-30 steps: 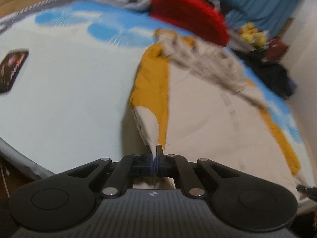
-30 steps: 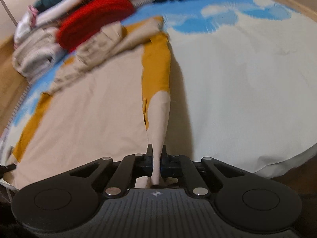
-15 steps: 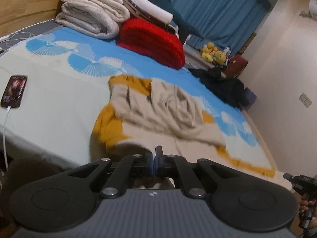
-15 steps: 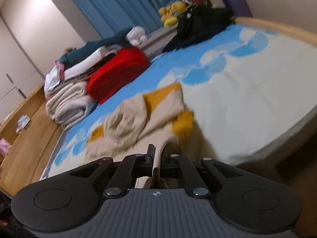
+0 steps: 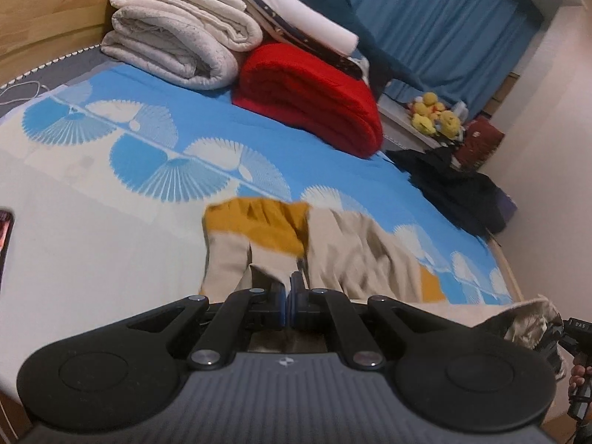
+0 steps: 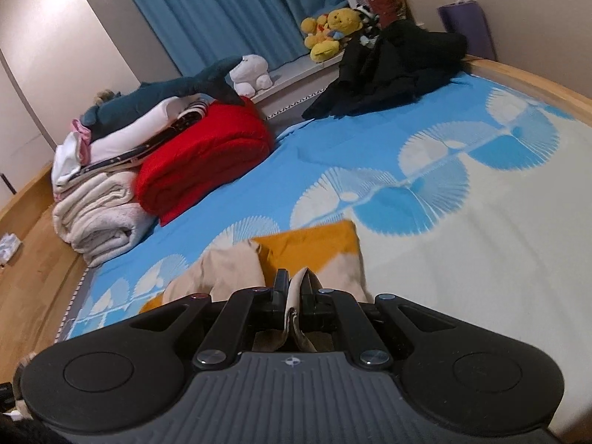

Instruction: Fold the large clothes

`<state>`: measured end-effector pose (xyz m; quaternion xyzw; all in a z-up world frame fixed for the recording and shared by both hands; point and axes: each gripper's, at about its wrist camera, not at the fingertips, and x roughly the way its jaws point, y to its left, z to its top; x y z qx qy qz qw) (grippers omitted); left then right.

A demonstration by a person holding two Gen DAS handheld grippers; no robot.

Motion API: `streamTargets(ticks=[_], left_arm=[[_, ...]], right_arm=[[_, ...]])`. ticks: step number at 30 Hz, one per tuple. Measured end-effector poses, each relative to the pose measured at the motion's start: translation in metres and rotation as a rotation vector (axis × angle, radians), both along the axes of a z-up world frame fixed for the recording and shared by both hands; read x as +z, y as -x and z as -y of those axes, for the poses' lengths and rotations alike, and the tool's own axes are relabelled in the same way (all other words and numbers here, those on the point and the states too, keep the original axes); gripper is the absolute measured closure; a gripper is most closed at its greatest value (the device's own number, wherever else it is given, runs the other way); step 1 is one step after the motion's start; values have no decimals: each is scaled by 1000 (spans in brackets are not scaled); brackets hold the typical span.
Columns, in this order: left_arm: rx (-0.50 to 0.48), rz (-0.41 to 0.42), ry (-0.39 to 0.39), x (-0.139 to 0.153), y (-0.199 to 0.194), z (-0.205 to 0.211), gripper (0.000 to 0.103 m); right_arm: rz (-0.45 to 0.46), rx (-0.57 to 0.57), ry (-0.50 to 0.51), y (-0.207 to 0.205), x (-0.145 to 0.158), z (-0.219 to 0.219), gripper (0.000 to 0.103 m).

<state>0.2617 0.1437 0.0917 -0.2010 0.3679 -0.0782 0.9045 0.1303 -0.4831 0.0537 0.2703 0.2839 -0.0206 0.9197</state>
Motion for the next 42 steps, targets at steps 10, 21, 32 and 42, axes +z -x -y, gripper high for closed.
streamTargets(ticks=[10, 21, 32, 42], left_arm=[[64, -130, -26, -66, -215, 11, 95], [123, -7, -54, -158, -271, -32, 14], [-60, -21, -189, -200, -286, 11, 10], [7, 67, -119, -159, -272, 3, 101]], right_arm=[[-153, -70, 48, -223, -51, -3, 100], [-43, -125, -50, -269, -157, 32, 39], [-32, 116, 141, -292, -194, 0, 37], [-34, 20, 303, -266, -135, -17, 102]])
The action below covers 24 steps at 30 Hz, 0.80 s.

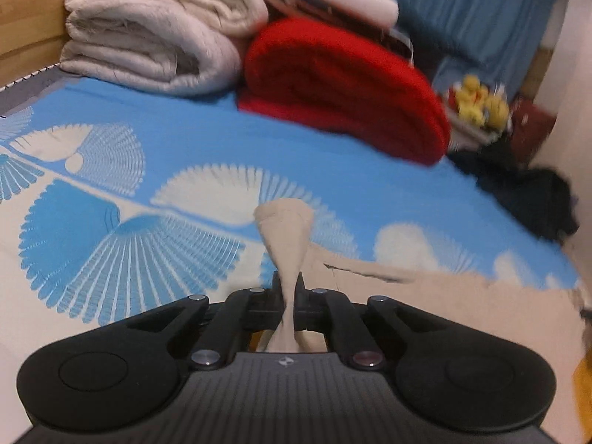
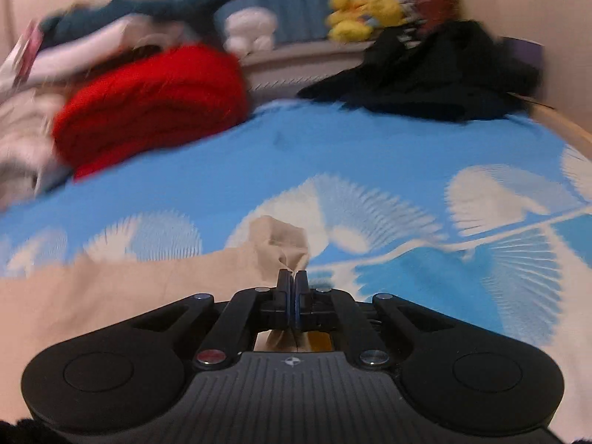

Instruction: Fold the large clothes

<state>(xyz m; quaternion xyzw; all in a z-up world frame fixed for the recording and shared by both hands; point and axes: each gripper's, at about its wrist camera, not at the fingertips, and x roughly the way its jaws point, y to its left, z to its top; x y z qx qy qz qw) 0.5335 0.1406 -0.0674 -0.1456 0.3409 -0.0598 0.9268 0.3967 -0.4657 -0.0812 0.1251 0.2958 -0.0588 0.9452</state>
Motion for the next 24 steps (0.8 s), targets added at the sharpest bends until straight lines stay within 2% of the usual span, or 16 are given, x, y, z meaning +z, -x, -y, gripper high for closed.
streamTargets(ticks=[2, 4, 6, 8, 11, 13, 14, 16, 18, 19, 20, 21, 22, 23, 24], left_arm=[[-9, 1, 24, 6, -2, 0, 101], [-21, -13, -17, 0, -10, 9, 101], [-21, -56, -65, -17, -21, 17, 101], [-11, -95, -80, -36, -33, 19, 100], [14, -97, -133, -55, -45, 20, 100], [20, -113, -120, -70, -51, 18, 99], [12, -118, -140, -77, -52, 20, 99], [-3, -84, -198, -85, -50, 26, 98], [-3, -73, -219, -86, -51, 25, 91], [12, -72, -217, -85, -51, 22, 78], [42, -71, -225, -84, -50, 18, 51], [91, -75, -252, -83, -50, 14, 36], [151, -73, -284, -79, -48, 9, 17], [202, -64, -305, -73, -45, 5, 15], [236, -59, -308, -64, -41, 0, 15]], right_arm=[[9, -44, -15, 13, 18, 9, 103], [-5, -76, -18, 16, 18, 16, 103], [-40, -93, -22, 6, -1, 20, 103], [-100, -101, -1, -14, -32, 18, 103], [-148, -119, 75, -33, -64, 13, 103], [-179, -115, 30, -40, -79, 20, 103], [-180, -109, 33, -39, -84, 20, 103], [-175, -82, 93, -39, -85, 12, 103], [-168, -82, 94, -38, -88, 13, 103], [-159, -85, 97, -37, -89, 13, 103], [-150, -93, 104, -36, -91, 13, 103], [-145, -104, 104, -35, -92, 15, 102], [-136, -119, 92, -34, -91, 18, 94], [-129, -147, 85, -32, -89, 22, 66], [-126, -217, 91, -28, -82, 27, 52]])
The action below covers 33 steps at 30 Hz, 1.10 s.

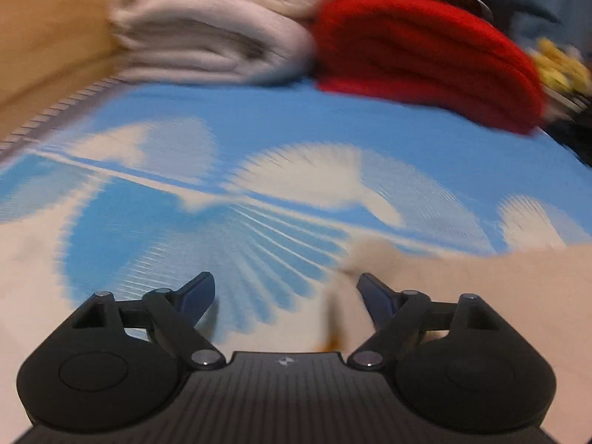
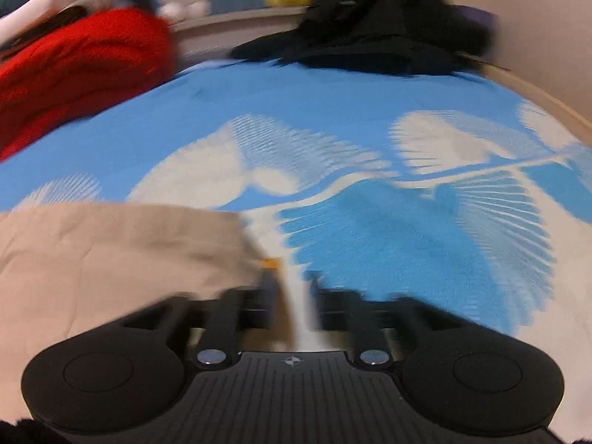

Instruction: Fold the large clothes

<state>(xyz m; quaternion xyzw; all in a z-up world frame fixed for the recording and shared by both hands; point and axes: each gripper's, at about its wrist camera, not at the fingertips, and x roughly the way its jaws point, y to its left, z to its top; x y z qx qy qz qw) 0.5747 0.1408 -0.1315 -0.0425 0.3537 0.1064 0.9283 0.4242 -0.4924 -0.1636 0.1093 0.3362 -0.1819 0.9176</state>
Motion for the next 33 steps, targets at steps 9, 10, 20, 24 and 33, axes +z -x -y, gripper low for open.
streamTargets(ticks=[9, 10, 20, 24, 33], left_arm=[[-46, 60, 42, 112, 109, 27, 0], [-76, 58, 63, 115, 129, 37, 0], [-239, -133, -51, 39, 225, 92, 1], [-169, -230, -76, 12, 220, 62, 0], [87, -222, 129, 31, 243, -17, 0]], right_arm=[[192, 85, -113, 119, 105, -20, 45], [180, 128, -119, 133, 107, -32, 45], [-56, 516, 133, 201, 70, -159, 65], [-203, 529, 162, 206, 33, -141, 66], [-110, 112, -83, 253, 56, -22, 63]])
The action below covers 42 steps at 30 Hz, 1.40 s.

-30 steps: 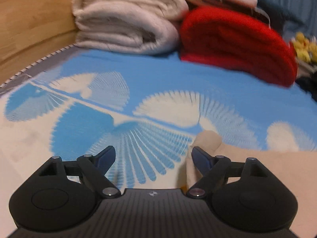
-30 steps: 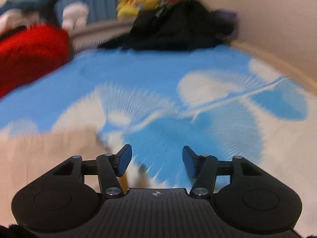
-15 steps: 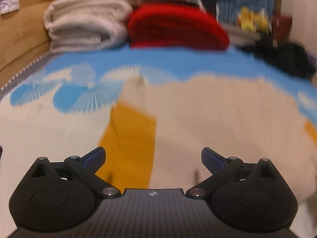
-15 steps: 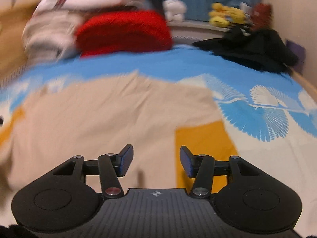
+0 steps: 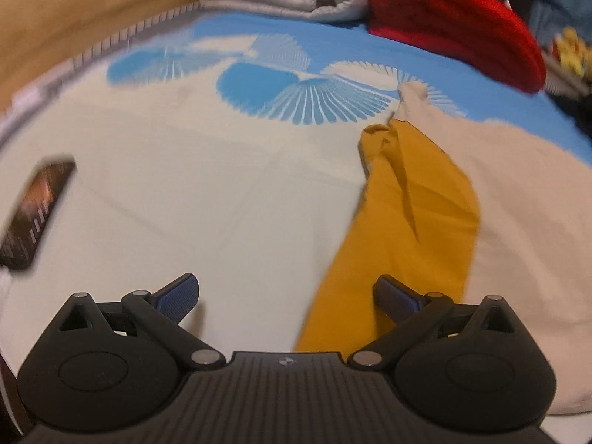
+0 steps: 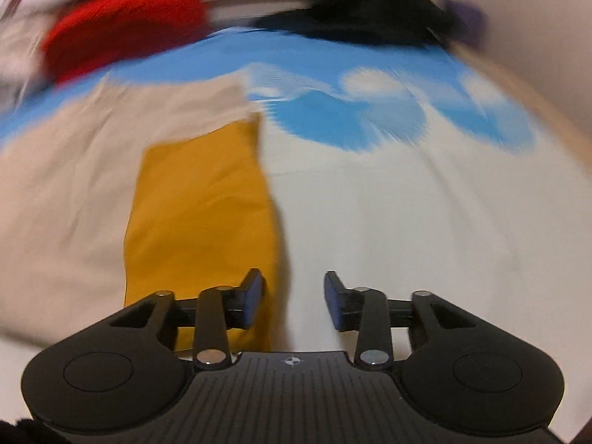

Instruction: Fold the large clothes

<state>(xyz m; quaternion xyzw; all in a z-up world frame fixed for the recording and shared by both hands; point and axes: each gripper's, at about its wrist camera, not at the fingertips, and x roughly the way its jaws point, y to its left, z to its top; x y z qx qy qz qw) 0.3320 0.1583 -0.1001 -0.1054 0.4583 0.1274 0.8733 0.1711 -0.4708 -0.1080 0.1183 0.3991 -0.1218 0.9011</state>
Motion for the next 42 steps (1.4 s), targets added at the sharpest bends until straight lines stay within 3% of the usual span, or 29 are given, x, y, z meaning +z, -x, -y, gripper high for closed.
streamTargets(ticks=[2, 4, 8, 13, 15, 16, 17, 18, 20, 24, 27, 29, 30, 31, 33, 34, 37, 39, 42], left_arm=[[7, -20, 66, -1, 3, -4, 1], [24, -56, 120, -5, 3, -5, 1], [47, -112, 258, -17, 4, -9, 1], [40, -116, 250, -23, -2, -3, 0], [27, -97, 247, -24, -5, 1, 1], [5, -78, 234, -23, -8, 3, 14], [-30, -57, 226, -21, -9, 7, 42], [-62, -43, 224, -19, -11, 11, 49], [-62, -43, 199, -18, -12, 13, 54], [-68, -45, 178, -20, -13, 13, 52], [-73, -44, 155, -20, -15, 13, 46], [-52, -43, 117, -20, -17, 14, 28], [-37, -38, 84, -16, -15, 15, 25], [-31, -25, 58, -14, -16, 13, 24], [-34, 16, 17, 1, -9, 13, 23], [-36, 42, 0, 11, -4, 15, 19], [-68, 138, -27, 43, 0, 29, 16], [-124, 183, -9, 62, -8, 46, 16], [-224, 229, 3, 84, -35, 83, 5]], right_arm=[[3, -51, -78, 11, -1, 12, 63], [-23, -43, -85, 17, -5, 14, 63], [-82, 84, -88, 19, -20, -3, 63], [-100, 165, 3, -4, -34, -19, 64], [-92, 196, 6, -9, -35, -21, 89], [-85, 216, -10, -7, -33, -21, 97], [-79, 222, 1, -7, -30, -21, 98], [-73, 233, 11, -6, -28, -21, 99], [-48, 225, -2, -1, -22, -17, 100], [-4, 193, -25, 9, -7, 4, 100], [-75, 223, 29, 1, -21, 2, 100], [-120, 254, 97, -6, -31, -7, 98], [-136, 249, 113, -7, -33, -8, 98], [-146, 235, 110, -7, -33, -7, 89], [-150, 168, 125, -3, -25, -3, 60], [-128, 118, 143, 1, -16, -1, 45], [61, 40, 132, 8, 17, -8, 45], [179, 84, 82, -4, 37, -25, 45], [261, 255, 62, -45, 58, -69, 53]])
